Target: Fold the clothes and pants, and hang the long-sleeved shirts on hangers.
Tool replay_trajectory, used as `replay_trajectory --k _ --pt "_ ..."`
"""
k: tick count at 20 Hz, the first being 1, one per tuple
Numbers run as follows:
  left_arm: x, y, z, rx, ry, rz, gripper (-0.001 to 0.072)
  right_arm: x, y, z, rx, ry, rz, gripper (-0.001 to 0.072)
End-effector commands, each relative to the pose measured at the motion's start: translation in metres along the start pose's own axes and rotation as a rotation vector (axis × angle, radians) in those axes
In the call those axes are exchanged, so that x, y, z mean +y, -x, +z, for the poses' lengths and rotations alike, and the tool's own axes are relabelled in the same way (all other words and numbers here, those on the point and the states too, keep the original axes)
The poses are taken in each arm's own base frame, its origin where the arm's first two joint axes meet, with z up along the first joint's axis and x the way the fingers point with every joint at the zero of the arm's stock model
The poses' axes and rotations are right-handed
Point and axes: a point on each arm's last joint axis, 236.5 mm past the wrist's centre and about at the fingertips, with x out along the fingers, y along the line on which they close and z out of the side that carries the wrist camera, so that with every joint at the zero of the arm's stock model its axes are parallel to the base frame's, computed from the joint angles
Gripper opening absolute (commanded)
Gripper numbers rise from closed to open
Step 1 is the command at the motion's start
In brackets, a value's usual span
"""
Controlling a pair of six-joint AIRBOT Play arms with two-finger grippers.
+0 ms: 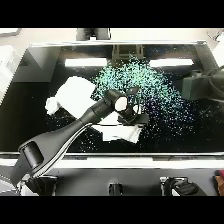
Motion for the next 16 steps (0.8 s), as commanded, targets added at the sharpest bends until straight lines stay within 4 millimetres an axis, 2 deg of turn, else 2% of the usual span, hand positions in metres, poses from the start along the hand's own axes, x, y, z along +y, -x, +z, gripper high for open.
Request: replay_trajectory --k 1,3,5,8,9,10,11,12,13,15,16 --pt "0.0 0.004 0.001 0.017 0.017 -0.026 0.0584 -0.002 0.005 -0.004 0.005 -0.116 -0.014 0.0497" --pt "0.02 0.049 0.013 0.0 0.001 -0.009 0.0584 -0.004 -0.007 -0.002 0.021 -0.176 -0.016 0.0497" --pt "0.06 0.109 0.028 -0.064 0.016 0.074 0.0583 -0.004 -0.03 0.003 0.044 -0.208 0.0 0.0497" --pt "0.122 0.202 0.046 -0.208 0.052 0.196 0.0583 -0.001 -0.086 0.001 0.139 -0.198 0.054 0.0497" --pt "0.137 0.231 0.049 -0.255 0.069 0.209 0.0583 0.004 -0.105 -0.005 0.196 -0.213 0.113 0.0498" --pt "0.15 0.255 0.05 -0.294 0.092 0.214 0.0583 0.014 -0.122 -0.007 0.249 -0.25 0.23 0.0551" --pt "0.164 0.281 0.049 -0.336 0.111 0.222 0.0583 0.015 -0.135 -0.002 0.263 -0.298 0.344 0.0557" --pt "0.176 0.302 0.048 -0.372 0.126 0.231 0.0583 0.002 -0.146 0.007 0.249 -0.351 0.431 0.0556" --pt "0.189 0.322 0.046 -0.409 0.144 0.241 0.0583 -0.02 -0.157 0.008 0.244 -0.371 0.465 0.0556" --pt "0.214 0.356 0.041 -0.465 0.176 0.268 0.0583 -0.079 -0.185 -0.022 0.331 -0.428 0.43 0.0556" --pt "0.226 0.368 0.038 -0.484 0.191 0.282 0.0583 -0.101 -0.198 -0.038 0.368 -0.465 0.41 0.0556"
